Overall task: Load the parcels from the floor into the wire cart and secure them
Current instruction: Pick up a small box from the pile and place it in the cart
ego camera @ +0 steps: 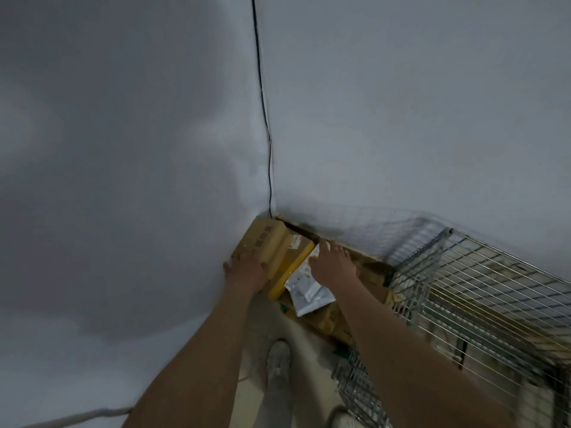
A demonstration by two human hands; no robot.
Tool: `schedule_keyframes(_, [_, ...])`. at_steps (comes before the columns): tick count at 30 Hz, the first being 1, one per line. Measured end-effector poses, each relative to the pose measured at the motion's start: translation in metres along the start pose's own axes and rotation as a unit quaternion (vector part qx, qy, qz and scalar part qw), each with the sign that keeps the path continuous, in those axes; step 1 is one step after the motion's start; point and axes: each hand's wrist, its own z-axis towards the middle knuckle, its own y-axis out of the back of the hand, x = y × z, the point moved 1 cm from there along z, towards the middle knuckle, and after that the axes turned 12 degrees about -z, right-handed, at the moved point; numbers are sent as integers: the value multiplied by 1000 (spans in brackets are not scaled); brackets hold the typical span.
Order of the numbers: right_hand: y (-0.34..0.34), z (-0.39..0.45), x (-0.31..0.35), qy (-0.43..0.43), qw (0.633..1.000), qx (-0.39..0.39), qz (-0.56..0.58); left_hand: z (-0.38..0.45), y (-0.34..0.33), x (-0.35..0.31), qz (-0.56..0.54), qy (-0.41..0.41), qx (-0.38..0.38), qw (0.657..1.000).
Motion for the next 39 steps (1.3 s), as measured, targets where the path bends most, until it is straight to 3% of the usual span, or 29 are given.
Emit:
schedule_keyframes(8, [-31, 135, 70, -8, 998, 36, 53, 121, -3, 45, -87, 73, 36, 993])
schedule_keyframes(13, [-55, 203, 82, 17, 999, 32, 35, 183, -22, 50, -216, 127, 42, 967])
schedule_keyframes(19, [-87, 279, 86, 19, 998, 29, 52, 239, -46, 30, -369, 211, 24, 905])
schedule_keyframes(26, [-124, 347, 100, 37, 997, 31, 57, 312, -90, 47, -553, 315, -5, 771])
schedule_keyframes(30, [-142, 373, 105, 23, 997, 32, 64, 329, -103, 56, -621, 331, -43, 709])
schedule_keyframes(35, [-160, 388, 111, -4, 987, 73, 140, 346, -122, 64, -655, 331, -14, 678])
schedule_keyframes(39, [-153, 385, 106, -3, 988, 68, 136, 335, -123, 64, -661, 362, -33, 657])
